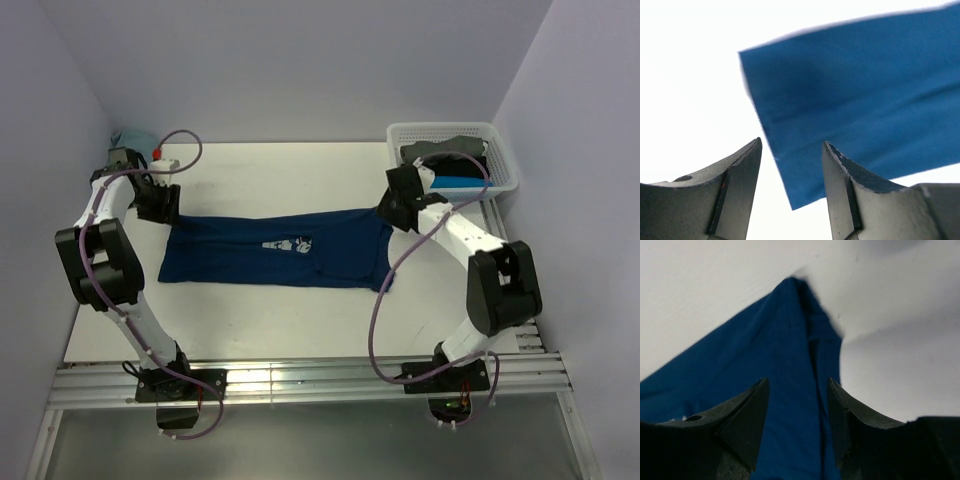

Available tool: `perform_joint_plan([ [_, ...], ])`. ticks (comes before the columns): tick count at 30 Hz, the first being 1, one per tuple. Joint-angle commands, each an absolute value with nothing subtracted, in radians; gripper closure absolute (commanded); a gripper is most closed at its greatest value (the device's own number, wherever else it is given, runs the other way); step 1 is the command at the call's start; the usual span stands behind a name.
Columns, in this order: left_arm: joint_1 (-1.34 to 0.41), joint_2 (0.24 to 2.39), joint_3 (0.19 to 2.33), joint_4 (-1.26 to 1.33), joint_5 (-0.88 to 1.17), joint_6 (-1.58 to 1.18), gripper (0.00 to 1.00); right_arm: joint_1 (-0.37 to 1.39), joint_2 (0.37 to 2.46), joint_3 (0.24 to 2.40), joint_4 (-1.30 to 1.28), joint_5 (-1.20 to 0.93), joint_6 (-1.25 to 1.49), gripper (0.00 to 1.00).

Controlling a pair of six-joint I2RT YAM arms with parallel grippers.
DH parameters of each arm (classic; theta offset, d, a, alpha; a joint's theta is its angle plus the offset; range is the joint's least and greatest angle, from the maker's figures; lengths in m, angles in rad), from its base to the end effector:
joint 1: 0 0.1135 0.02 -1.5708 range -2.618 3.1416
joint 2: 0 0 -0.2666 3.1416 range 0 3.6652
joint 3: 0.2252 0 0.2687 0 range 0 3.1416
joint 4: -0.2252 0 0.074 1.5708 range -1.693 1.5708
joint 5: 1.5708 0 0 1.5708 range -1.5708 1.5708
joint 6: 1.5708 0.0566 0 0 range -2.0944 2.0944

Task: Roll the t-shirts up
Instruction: Fold the tshirt

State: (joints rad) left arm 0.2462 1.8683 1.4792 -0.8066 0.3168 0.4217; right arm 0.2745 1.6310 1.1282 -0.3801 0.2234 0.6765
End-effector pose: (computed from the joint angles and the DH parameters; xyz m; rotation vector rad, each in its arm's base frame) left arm 0.4020 0.0828 0.2056 0.3154 2.6591 -0.2374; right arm 0.3658 0.0900 0.2062 0.5804 2.3597 0.1560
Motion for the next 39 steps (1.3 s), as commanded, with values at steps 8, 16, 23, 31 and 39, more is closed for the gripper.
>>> perform_joint_plan([
  [8,0.250,1.954,1.580,-0.766,0.232,0.371,0.48,0.501,1.473,0.904,-0.353,0.264,0.782,0.38],
  [16,0.256,1.882,1.490,-0.755,0.271,0.425,0.40,0.520,1.393,0.775,-0.357,0.278,0.834,0.26],
  [23,0.256,1.841,1.463,-0.776,0.325,0.463,0.39,0.522,1.411,0.807,-0.437,0.343,0.851,0.22],
  [31,0.259,1.798,1.419,-0.790,0.367,0.514,0.38,0.520,1.506,0.825,-0.437,0.324,0.859,0.16],
  [39,0.290,1.767,1.420,-0.839,0.443,0.557,0.39,0.531,1.529,0.815,-0.480,0.295,0.920,0.54],
])
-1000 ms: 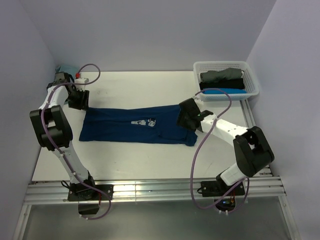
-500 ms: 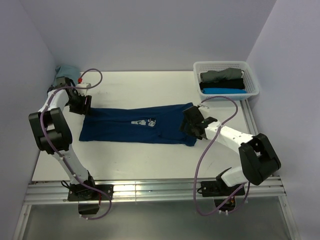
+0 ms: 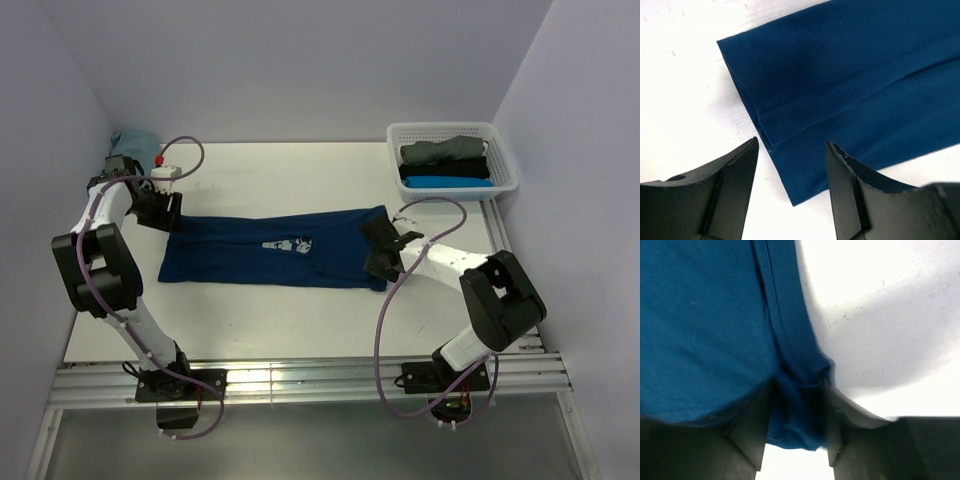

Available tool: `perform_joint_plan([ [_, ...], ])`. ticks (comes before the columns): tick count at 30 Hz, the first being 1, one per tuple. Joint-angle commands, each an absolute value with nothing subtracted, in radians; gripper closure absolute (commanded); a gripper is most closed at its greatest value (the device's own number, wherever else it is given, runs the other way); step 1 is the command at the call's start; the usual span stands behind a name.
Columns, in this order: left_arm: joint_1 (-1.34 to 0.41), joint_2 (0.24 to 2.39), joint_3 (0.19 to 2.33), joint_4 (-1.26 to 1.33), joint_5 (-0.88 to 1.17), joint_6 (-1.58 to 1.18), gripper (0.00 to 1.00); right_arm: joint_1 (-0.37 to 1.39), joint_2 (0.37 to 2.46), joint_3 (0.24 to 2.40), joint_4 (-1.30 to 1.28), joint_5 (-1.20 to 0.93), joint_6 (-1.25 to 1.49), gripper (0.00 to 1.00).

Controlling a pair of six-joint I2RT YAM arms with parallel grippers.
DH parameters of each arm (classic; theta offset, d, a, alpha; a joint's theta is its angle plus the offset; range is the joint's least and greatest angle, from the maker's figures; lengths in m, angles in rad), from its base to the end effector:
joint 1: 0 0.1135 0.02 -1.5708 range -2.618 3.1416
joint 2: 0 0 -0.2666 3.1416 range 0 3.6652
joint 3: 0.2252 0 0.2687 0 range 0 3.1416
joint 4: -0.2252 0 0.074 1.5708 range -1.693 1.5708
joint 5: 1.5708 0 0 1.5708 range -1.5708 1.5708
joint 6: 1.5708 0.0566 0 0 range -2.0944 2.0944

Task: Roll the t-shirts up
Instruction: Fold the tshirt

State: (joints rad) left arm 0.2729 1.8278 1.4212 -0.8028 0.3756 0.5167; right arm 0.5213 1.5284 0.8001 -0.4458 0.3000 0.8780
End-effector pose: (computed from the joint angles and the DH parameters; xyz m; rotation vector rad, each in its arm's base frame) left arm 0.3878 0.0870 0.2044 0.4142 2.6229 -0.2791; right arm 0.2629 0.1317 0.1322 0.5490 2.5921 0.0365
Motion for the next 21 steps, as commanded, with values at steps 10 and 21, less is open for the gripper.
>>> perform_joint_plan([
  [10,0.308,1.709,1.397,-0.896,0.528,0.610,0.39,0.509,1.582,0.870,-0.683,0.351,0.907,1.00],
  [21,0.313,1.710,1.382,-0.928,0.555,0.640,0.39,0.203,1.413,0.828,-0.782,0.394,0.732,1.00],
])
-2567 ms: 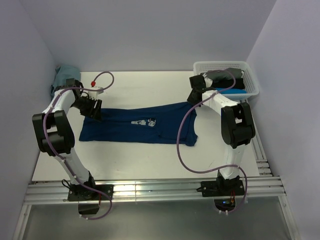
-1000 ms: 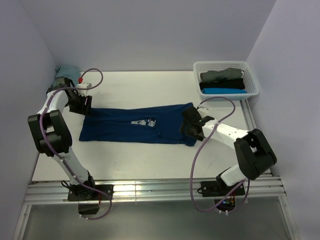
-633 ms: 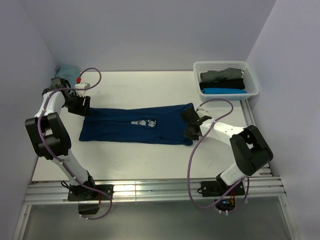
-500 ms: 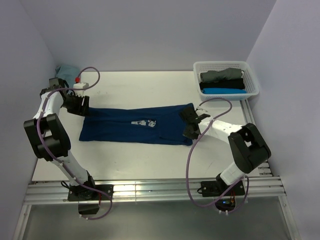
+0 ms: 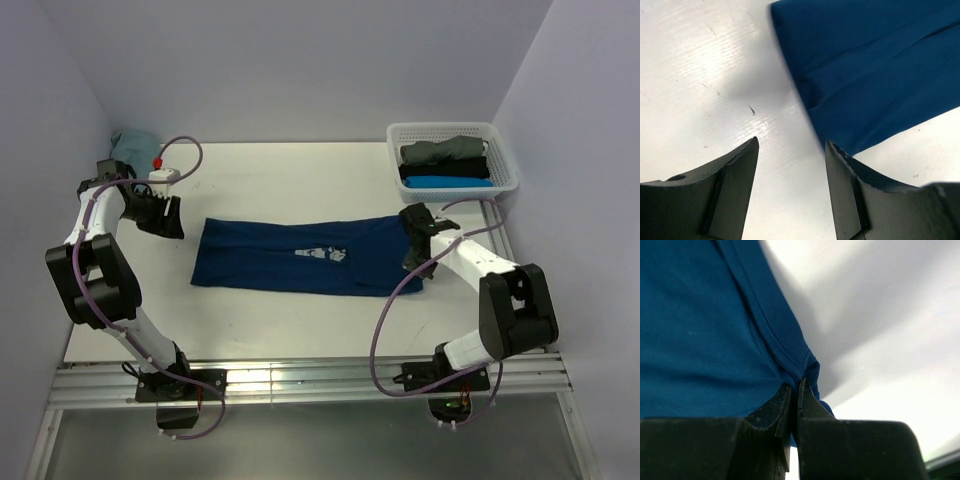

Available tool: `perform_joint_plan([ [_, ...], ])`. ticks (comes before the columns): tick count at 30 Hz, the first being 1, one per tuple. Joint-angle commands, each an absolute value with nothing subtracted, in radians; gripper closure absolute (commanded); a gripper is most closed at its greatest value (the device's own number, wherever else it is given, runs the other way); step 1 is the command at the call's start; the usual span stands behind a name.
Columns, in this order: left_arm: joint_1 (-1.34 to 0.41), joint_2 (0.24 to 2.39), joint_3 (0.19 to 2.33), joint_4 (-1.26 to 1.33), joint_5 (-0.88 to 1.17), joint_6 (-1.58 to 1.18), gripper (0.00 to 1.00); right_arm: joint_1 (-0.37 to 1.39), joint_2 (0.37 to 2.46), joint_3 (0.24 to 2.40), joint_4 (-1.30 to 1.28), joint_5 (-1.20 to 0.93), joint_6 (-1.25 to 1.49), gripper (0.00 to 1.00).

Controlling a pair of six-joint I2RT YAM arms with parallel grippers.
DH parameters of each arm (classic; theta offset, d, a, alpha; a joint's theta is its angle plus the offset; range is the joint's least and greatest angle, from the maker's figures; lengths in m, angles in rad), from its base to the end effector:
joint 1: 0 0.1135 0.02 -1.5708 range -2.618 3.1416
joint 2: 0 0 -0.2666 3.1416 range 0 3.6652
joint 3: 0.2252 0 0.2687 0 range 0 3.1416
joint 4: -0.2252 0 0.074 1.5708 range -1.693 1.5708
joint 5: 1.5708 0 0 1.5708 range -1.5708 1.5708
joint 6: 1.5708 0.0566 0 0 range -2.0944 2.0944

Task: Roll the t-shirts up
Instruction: Fold the tshirt

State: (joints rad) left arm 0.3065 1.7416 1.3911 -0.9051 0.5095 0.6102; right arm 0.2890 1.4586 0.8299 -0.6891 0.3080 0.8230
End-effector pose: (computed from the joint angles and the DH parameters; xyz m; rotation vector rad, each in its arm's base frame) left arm 0.3612 0.0854 0.2253 0.5010 2.5608 -0.4255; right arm 0.2630 0.0603 0.1491 0.7810 2.6485 -0.1787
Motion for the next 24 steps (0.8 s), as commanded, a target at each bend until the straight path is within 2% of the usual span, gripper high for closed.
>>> perform_joint_plan([
  [1,0.313,1.709,1.381,-0.930,0.555,0.640,0.39,0.175,1.411,0.830,-0.782,0.396,0.710,1.00],
  [7,0.313,1.721,1.377,-0.940,0.558,0.643,0.38,-0.042,1.414,0.845,-0.756,0.359,0.592,1.00],
  [9,0.313,1.733,1.385,-0.951,0.563,0.646,0.38,-0.087,1.431,0.867,-0.758,0.351,0.560,0.97],
  [10,0.311,1.744,1.393,-0.969,0.575,0.658,0.38,-0.130,1.437,0.874,-0.758,0.342,0.551,0.93],
  [11,0.311,1.752,1.400,-0.979,0.584,0.664,0.37,-0.144,1.443,0.888,-0.759,0.339,0.539,0.80],
  [14,0.311,1.810,1.451,-1.041,0.652,0.698,0.36,-0.149,1.418,0.881,-0.747,0.299,0.545,0.58],
  [17,0.302,1.897,1.546,-1.121,0.733,0.719,0.35,-0.135,1.358,0.842,-0.733,0.281,0.584,0.45],
  [19,0.288,1.968,1.625,-1.158,0.771,0.727,0.35,-0.121,1.280,0.824,-0.738,0.276,0.624,0.33],
  [23,0.250,2.058,1.741,-1.210,0.833,0.721,0.33,-0.028,1.103,0.790,-0.758,0.264,0.754,0.34],
  [24,0.227,2.074,1.759,-1.230,0.848,0.722,0.33,0.080,1.089,0.796,-0.765,0.268,0.796,0.35],
])
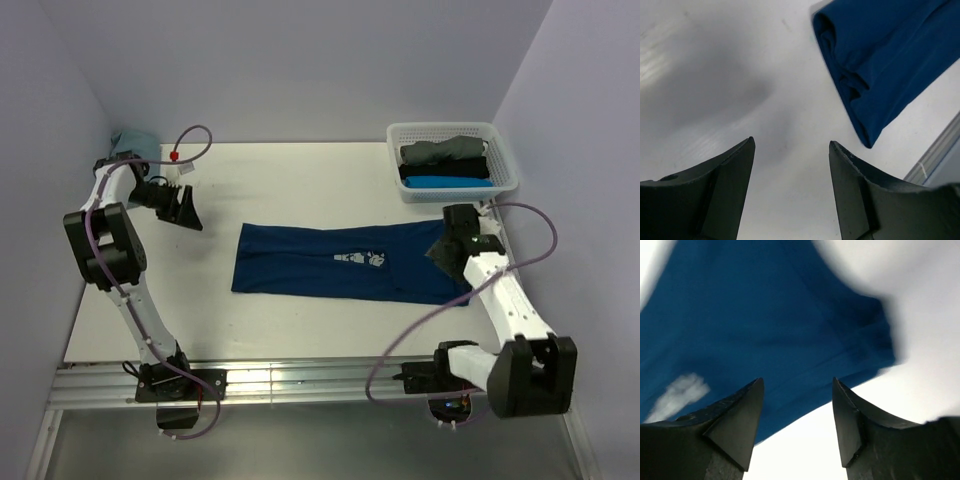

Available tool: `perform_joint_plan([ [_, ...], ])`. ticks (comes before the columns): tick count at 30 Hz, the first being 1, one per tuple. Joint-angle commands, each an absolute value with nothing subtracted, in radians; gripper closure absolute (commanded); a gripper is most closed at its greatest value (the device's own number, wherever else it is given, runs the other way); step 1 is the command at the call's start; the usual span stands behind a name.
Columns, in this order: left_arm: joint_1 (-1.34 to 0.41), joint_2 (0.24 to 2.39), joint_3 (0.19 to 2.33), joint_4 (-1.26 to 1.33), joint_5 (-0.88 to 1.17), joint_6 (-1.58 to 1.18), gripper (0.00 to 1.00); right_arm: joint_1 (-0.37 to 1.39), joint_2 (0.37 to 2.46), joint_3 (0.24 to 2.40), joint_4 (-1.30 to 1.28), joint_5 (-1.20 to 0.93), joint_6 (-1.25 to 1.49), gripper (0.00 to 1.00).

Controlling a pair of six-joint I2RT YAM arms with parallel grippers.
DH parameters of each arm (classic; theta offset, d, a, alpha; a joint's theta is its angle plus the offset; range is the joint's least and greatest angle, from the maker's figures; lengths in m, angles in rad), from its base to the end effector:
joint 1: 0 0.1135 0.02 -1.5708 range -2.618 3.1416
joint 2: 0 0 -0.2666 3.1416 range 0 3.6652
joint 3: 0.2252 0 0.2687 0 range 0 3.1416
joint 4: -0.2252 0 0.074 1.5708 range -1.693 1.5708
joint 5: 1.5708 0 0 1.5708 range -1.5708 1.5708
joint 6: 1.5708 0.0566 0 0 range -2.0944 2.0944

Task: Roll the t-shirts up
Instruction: Fold the tshirt, then roll the tshirt

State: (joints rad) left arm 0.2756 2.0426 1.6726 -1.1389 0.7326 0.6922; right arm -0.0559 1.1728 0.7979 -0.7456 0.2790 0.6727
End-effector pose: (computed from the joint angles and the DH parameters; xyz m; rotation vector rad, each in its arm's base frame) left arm 0.4089 0.0763 0.1963 0.5722 2.5567 -0.8519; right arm 0.2370 -0.0289 0.2036 1.0145 2.4233 -0.1688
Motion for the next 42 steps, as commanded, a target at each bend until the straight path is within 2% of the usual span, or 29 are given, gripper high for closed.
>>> perform_joint_plan([
  [1,0.215,2.094,1.785,-1.233,0.854,0.713,0.33,0.136,1.078,0.802,-0.762,0.268,0.880,0.37],
  [5,0.149,2.118,1.804,-1.169,0.836,0.649,0.33,0.452,1.132,0.900,-0.712,0.301,1.052,0.44],
  [7,0.118,2.132,1.815,-1.166,0.824,0.626,0.35,0.620,1.236,0.968,-0.727,0.360,1.127,0.46],
  [10,0.095,2.143,1.821,-1.172,0.818,0.614,0.37,0.769,1.403,1.110,-0.675,0.359,1.140,0.46],
  [14,0.057,2.143,1.795,-1.100,0.732,0.565,0.41,0.859,1.717,1.421,-0.687,0.380,1.109,0.47],
  [18,0.026,2.175,1.789,-1.054,0.660,0.509,0.42,0.905,1.937,1.681,-0.735,0.350,1.052,0.49],
  [23,0.020,2.221,1.815,-1.069,0.702,0.508,0.42,0.927,2.136,1.917,-0.692,0.324,0.954,0.50],
  [30,0.015,2.217,1.799,-1.008,0.684,0.439,0.42,0.934,2.270,2.017,-0.545,0.281,0.862,0.52],
  [37,0.031,2.203,1.815,-0.925,0.563,0.292,0.45,0.951,2.407,2.167,-0.563,0.282,0.818,0.52],
  [42,0.089,2.221,1.867,-0.931,0.551,0.241,0.46,0.956,2.411,2.158,-0.571,0.284,0.812,0.52],
])
